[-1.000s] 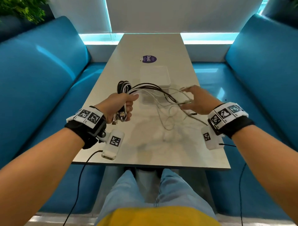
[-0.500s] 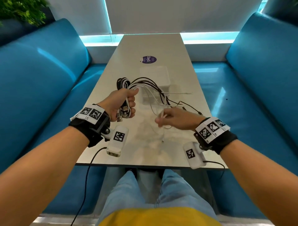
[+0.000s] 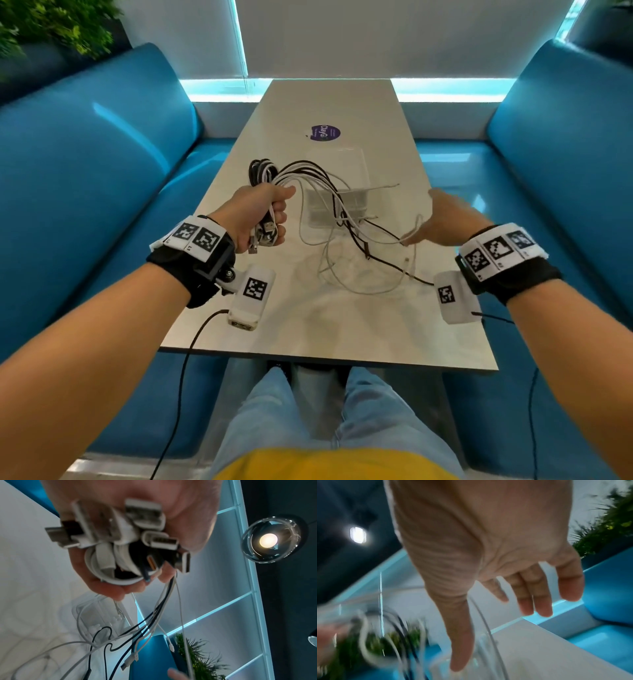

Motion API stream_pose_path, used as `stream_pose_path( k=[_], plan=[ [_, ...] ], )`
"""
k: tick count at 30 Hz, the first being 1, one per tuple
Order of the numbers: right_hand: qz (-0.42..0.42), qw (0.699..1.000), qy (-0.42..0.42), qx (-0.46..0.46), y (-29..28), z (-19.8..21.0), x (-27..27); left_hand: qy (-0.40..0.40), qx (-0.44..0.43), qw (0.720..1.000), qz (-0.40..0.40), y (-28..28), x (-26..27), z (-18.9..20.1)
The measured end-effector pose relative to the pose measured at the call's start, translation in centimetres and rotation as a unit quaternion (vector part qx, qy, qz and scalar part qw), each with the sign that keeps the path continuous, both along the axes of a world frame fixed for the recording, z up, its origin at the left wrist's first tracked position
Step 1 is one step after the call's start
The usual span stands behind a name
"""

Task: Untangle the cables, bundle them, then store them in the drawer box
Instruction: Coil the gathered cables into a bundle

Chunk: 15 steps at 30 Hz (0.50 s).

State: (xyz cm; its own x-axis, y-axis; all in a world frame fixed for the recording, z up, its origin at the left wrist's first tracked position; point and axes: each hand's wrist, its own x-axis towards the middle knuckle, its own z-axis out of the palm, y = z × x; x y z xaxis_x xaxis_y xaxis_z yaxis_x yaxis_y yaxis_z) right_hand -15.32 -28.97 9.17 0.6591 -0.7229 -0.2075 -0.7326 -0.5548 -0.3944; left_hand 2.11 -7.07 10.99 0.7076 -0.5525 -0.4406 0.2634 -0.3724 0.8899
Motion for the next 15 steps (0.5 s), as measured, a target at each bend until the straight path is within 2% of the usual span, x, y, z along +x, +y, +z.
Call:
stream_pose_path(
  k=[2, 4, 7, 11, 13, 15],
  plan=[
    [0.038, 0.997, -0.063, 0.008, 1.2, 2.3, 0.5, -0.014, 0.018, 1.000, -0.011, -0.2, -0.5, 0.1],
    [0.112, 0.989, -0.095, 0.001, 3.1, 4.5, 1.0, -0.034, 0.037, 0.999, -0.021, -0.5, -1.0, 0.3],
    [0.165, 0.970, -0.163, -0.072, 4.6, 6.9, 2.0, -0.066, 0.063, 0.995, -0.026, -0.6, -1.4, 0.6],
    [0.106, 0.953, -0.259, -0.115, 3.9, 8.6, 2.6, -0.104, 0.092, 0.990, -0.027, 0.1, -1.3, 0.5],
    [0.079, 0.947, -0.270, -0.156, 3.8, 9.1, 2.2, -0.110, 0.103, 0.988, -0.023, 0.5, -1.0, 0.2],
    [0.086, 0.942, -0.273, -0.178, 3.9, 9.6, 2.3, -0.109, 0.114, 0.987, -0.021, 0.8, -0.8, -0.1]
  ],
)
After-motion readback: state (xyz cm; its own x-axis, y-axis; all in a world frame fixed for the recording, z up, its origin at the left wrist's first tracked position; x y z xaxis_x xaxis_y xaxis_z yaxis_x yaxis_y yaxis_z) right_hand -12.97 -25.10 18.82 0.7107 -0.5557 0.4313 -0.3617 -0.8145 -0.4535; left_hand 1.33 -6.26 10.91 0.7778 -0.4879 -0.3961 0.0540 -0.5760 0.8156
